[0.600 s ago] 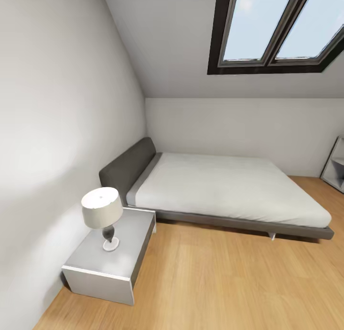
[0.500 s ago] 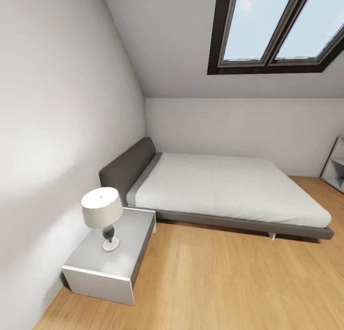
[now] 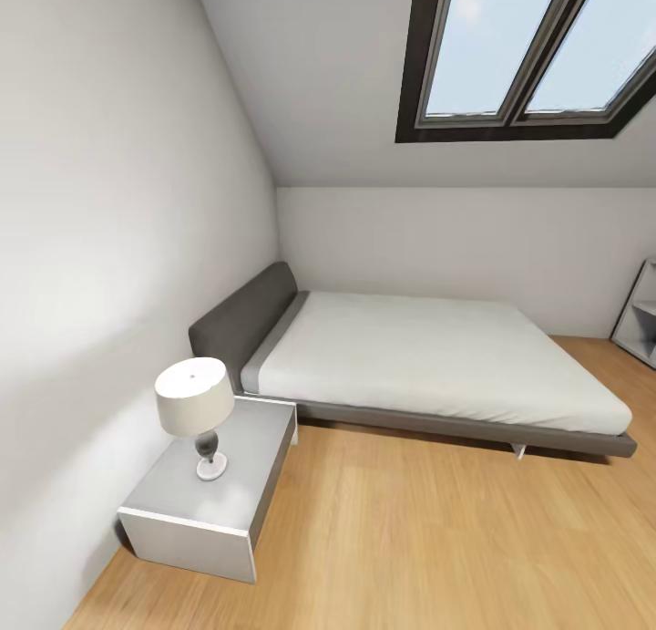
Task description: Attach the digital camera to the camera tripod in the bedroom.
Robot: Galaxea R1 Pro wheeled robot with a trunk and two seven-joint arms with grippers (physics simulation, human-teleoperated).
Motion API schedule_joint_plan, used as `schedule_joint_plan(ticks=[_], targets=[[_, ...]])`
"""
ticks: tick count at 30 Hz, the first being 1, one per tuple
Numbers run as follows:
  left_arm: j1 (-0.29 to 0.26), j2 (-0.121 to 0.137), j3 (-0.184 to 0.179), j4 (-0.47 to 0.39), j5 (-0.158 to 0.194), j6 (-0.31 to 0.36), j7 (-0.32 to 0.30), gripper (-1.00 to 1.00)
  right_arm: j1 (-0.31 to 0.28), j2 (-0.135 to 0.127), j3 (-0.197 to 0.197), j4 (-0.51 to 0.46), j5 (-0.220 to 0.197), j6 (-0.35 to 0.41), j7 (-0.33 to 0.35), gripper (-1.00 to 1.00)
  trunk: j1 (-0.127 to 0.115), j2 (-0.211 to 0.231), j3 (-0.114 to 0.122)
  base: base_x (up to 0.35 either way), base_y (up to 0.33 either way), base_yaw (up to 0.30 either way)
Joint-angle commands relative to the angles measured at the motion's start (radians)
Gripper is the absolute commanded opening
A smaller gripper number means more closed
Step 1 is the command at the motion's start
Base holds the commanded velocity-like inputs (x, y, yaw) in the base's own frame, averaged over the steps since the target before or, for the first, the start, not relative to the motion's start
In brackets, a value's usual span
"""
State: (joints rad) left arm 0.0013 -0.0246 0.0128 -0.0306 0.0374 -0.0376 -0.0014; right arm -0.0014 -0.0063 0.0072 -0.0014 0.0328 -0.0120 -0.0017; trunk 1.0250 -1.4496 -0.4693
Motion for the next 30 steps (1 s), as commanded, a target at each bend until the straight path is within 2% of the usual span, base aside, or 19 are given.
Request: schedule_joint_plan(ticks=[1,24,30], targets=[[0.000,0.000,0.001,-0.001,0.005,-0.002,0.000,1.00,0.000,0.000,0.000,0.000,0.004,-0.001,0.000,1.00,0.000,0.000,-0.001,0.000,0.000,0.000],[0.000,0.000,0.001,0.000,0.009,-0.004,0.000,1.00,0.000,0.000,0.000,0.000,0.006,-0.002,-0.001,1.00,0.000,0.000,-0.001,0.000,0.000,0.000],[0.000,0.000,0.001,0.000,0.023,-0.004,0.000,1.00,0.000,-0.001,0.000,0.000,0.006,-0.010,-0.002,1.00,0.000,0.000,-0.001,0.000,0.225,0.000]])
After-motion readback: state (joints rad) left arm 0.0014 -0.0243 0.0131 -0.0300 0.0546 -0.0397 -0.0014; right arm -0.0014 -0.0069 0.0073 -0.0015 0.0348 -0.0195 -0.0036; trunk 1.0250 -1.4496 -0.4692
